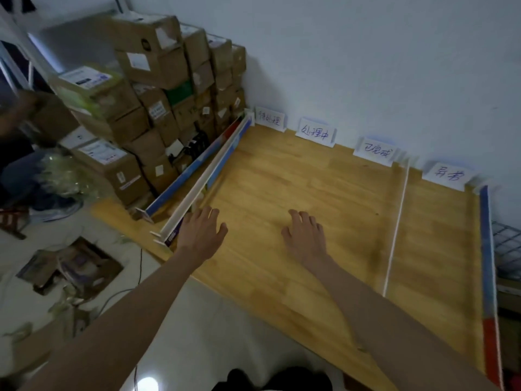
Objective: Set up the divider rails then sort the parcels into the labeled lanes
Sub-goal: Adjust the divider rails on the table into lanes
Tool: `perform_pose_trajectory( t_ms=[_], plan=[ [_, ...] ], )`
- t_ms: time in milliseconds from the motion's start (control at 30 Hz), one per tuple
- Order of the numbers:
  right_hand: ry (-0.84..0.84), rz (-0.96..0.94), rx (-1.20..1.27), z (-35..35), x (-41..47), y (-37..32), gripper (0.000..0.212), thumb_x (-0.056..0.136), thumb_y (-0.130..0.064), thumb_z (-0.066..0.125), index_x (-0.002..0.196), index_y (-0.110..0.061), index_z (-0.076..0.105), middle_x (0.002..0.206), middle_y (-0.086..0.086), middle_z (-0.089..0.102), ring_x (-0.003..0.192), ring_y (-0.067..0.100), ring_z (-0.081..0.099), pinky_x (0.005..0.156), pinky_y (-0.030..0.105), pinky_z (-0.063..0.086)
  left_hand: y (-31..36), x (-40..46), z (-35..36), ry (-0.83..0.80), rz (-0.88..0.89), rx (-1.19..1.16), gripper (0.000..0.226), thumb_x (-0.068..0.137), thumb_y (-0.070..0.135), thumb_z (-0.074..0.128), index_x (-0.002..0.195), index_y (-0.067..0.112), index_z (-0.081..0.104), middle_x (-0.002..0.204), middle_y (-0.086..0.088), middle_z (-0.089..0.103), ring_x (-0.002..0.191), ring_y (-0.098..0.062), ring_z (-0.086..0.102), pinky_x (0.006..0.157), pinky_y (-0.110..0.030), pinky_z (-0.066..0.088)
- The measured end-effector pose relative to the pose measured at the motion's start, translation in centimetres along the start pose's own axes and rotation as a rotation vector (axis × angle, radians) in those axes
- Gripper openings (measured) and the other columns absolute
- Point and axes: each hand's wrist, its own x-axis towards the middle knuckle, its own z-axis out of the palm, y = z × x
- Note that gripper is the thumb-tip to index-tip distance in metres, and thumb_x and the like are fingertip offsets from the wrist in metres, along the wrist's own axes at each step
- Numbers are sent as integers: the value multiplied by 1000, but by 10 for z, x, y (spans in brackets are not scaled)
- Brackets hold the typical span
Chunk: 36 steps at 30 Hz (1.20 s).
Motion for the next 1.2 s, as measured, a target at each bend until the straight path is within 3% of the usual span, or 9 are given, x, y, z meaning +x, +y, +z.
perform_pose_trajectory(
  t_ms=[367,767,1033,1200],
  plan=[
    [-82,-16,-2,34,55,-106,49,101,-36,40,147,-19,34,144,9,44,129,30,44,104,43,39,-109,32,12,-5,-76,-83,40,99,46,40,127,21,53,125,0,58,117,-21,55,100,-41,43],
    [-223,113,127,106,193,-180,40,100,-32,43,137,-17,41,131,8,49,121,29,47,98,43,42,-186,170,65,-183,-19,-53,43,102,44,34,124,13,53,127,-7,57,118,-26,53,99,-42,41],
    [-348,217,231,147,259,-221,33,101,-32,44,126,-11,41,123,11,54,114,32,53,87,45,49,-204,231,99,-348,28,-12,48,101,45,38,136,12,45,132,-7,55,118,-25,56,96,-38,46],
    [-480,321,316,166,284,-253,49,100,-38,44,137,-9,32,123,15,61,113,37,60,88,45,50,-202,237,113,-397,89,39,49,98,46,44,137,17,41,125,-4,60,110,-23,61,87,-36,50]
  ],
)
